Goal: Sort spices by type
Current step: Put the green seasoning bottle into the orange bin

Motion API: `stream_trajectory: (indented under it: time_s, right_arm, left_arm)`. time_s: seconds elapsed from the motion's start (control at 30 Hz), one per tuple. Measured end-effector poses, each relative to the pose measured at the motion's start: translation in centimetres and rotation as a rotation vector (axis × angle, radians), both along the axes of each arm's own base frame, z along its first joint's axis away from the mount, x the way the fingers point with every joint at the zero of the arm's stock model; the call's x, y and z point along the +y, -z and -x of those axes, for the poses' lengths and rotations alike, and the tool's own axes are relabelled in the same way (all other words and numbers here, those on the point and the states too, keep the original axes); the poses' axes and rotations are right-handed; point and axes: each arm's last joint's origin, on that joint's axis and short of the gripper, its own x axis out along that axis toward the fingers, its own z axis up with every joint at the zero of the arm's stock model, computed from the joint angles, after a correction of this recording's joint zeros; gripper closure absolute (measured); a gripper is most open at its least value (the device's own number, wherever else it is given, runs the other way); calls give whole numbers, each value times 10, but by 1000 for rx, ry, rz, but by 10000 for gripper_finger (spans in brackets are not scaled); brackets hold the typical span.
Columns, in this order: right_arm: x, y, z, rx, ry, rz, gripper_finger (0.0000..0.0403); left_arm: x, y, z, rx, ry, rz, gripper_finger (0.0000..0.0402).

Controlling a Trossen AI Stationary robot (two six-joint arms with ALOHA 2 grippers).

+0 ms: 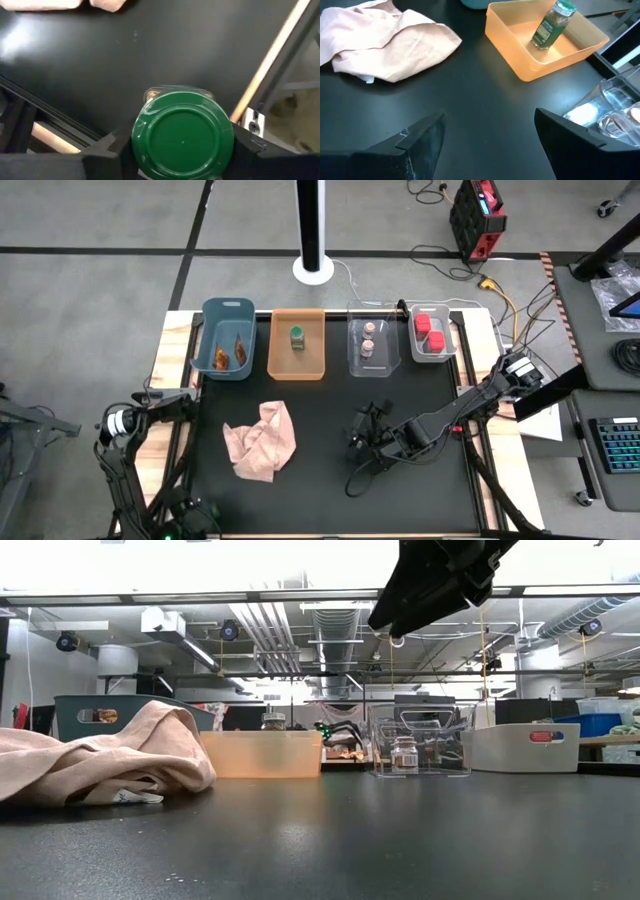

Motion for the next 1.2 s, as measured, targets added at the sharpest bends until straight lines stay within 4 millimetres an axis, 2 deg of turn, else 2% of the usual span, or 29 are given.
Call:
stream_trajectory:
  time_s: [0.17,0.37,0.47,0.6,0.77,0.9,1.07,1.2]
  right_arm:
    - [0,0,0,7,-9,-13,115]
    - [1,0,0,11,-14,-19,116]
    - [1,1,0,25,-32,-41,115]
    - [1,1,0,36,-46,-36,121]
    - [0,-4,3,43,-70,-21,129]
    - [-2,-18,9,108,-142,-30,134]
    - [-9,-46,24,175,-164,-51,143]
    - [-16,-69,38,163,-152,-66,155]
  left_arm:
    - [-5,-11,-3,-22,32,34,224]
    - [-11,-40,-18,-141,56,72,224]
    - [-7,-52,-34,-241,77,32,224]
    - [12,-61,-72,-288,147,-82,224]
    - [50,-63,-130,-184,336,-255,224]
    - [96,-71,-167,-81,450,-419,224]
    - [163,-105,-203,-92,550,-478,224]
    - [225,-132,-214,-149,587,-392,224]
